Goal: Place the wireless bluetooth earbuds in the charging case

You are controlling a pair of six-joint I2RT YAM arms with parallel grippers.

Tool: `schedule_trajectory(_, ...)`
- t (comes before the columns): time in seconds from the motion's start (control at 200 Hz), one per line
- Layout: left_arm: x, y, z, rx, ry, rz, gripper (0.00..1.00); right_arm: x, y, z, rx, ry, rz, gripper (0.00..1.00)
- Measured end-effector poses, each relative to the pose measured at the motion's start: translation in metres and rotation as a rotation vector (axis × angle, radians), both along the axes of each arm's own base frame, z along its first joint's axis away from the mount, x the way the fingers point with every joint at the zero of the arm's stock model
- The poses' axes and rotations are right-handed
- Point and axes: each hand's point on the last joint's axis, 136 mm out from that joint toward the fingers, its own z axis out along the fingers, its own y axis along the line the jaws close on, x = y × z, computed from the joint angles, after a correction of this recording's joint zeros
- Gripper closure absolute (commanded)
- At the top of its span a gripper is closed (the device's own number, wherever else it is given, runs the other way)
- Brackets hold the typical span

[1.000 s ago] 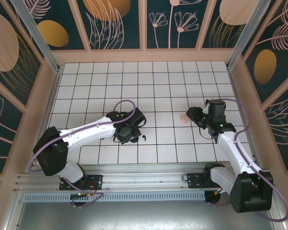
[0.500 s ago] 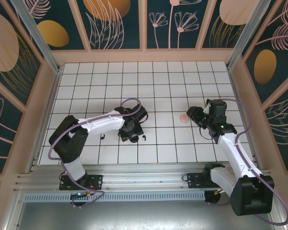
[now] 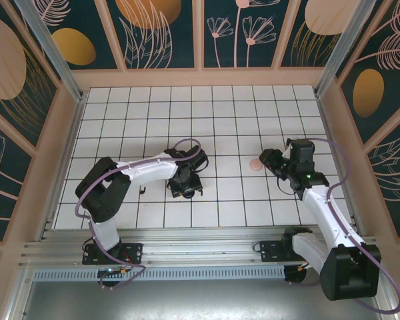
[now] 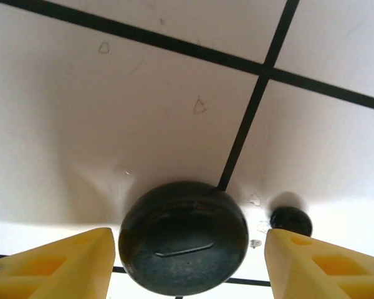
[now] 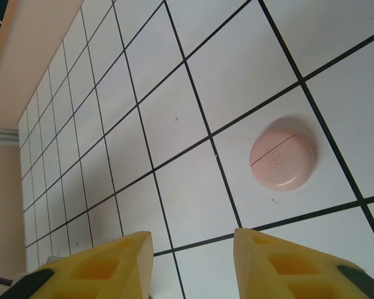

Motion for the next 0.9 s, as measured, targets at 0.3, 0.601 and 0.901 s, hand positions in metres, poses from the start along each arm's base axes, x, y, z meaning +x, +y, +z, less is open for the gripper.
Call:
schedule_trajectory(0.3, -0.01, 0.002, -0.008, -0.002, 0.039, -0.032, 0.42, 0.0, 0.0, 0.0, 0.01, 0.006, -0.008, 0.61)
schedule_trajectory(0.601, -0.011, 0.004, -0.009, 0.011, 0.046, -0.061, 0.51, -0.001, 0.001, 0.0, 0.014, 0.007, -0.008, 0.62)
schedule_trajectory(0.901, 0.002, 0.003, 0.006, 0.001, -0.055, -0.159, 0.64, -0.006, 0.02, -0.009, 0.057, 0.049, 0.116, 0.61)
